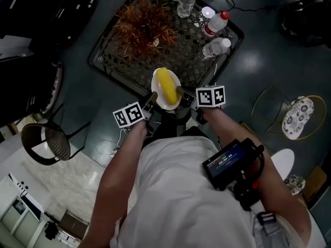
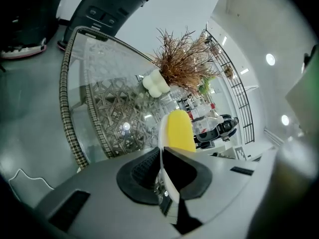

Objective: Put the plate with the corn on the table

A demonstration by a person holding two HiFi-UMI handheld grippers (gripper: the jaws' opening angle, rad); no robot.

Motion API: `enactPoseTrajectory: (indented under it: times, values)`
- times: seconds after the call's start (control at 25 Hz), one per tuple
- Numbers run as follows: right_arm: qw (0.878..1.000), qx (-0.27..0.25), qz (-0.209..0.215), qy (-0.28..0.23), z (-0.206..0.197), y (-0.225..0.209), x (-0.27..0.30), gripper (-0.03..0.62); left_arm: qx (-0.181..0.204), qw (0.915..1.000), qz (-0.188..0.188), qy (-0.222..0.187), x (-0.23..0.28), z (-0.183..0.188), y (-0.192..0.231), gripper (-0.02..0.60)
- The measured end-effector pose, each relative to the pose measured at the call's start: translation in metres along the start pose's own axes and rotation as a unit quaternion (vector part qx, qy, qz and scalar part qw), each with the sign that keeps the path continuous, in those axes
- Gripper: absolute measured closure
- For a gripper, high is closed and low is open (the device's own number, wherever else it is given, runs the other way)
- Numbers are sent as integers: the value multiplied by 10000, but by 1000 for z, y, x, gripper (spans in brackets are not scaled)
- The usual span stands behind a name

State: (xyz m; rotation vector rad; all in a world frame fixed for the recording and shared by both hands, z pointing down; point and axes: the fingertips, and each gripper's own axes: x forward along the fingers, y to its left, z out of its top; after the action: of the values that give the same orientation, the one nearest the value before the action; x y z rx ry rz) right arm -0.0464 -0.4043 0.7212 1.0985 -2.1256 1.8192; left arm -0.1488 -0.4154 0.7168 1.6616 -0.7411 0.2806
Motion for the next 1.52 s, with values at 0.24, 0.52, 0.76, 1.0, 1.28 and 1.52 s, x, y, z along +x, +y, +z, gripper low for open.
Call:
enactPoseTrajectory:
  times: [0.24,0.52,0.76,1.0,1.28,1.52]
  values:
    - [9999,41,-110,-75,9,-10,11,557,134,9998,100,116,11,11,8,555]
    - [9991,146,-379,-83,20,-27,34,557,287,9985,288,360,30,28,30,554]
    - [9977,233,-618,-175,33,-38,47,557,606,9958,406,556,46,46,40,554]
    - [9963,217,-808,-208,44,-47,58,557,821,9924,598,699,60,58,50,554]
    - [9941,12,-1078,-95,52,-52,68,557,946,9895,782,756,67,65,56,554]
    - [9923,-117,-1229,-79,52,-53,65,556,1306,9833,937,857,70,63,54,551]
